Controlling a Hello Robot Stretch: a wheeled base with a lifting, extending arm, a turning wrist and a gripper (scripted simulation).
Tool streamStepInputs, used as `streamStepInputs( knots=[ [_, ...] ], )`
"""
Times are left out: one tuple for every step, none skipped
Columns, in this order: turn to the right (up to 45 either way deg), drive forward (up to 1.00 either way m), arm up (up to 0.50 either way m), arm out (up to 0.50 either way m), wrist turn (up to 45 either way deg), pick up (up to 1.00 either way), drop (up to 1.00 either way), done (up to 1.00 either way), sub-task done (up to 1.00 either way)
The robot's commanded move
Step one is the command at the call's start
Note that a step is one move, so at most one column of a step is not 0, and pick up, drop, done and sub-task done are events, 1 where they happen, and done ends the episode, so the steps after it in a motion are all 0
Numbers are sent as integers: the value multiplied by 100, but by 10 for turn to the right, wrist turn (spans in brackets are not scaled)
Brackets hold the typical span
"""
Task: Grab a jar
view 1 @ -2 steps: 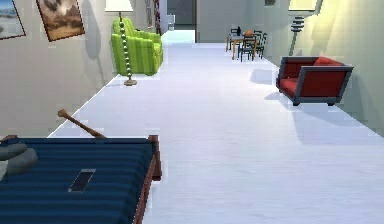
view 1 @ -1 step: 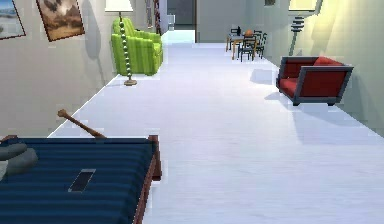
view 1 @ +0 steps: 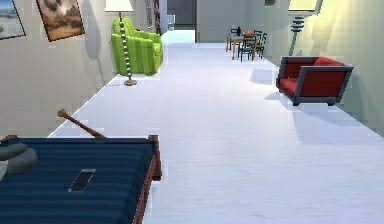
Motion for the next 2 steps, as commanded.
streamStepInputs(
  knots=[
    [0, 0, 0, 0, 90, 0, 0, 0, 0],
    [0, 0, -30, 0, 0, 0, 0, 0, 0]
  ],
)
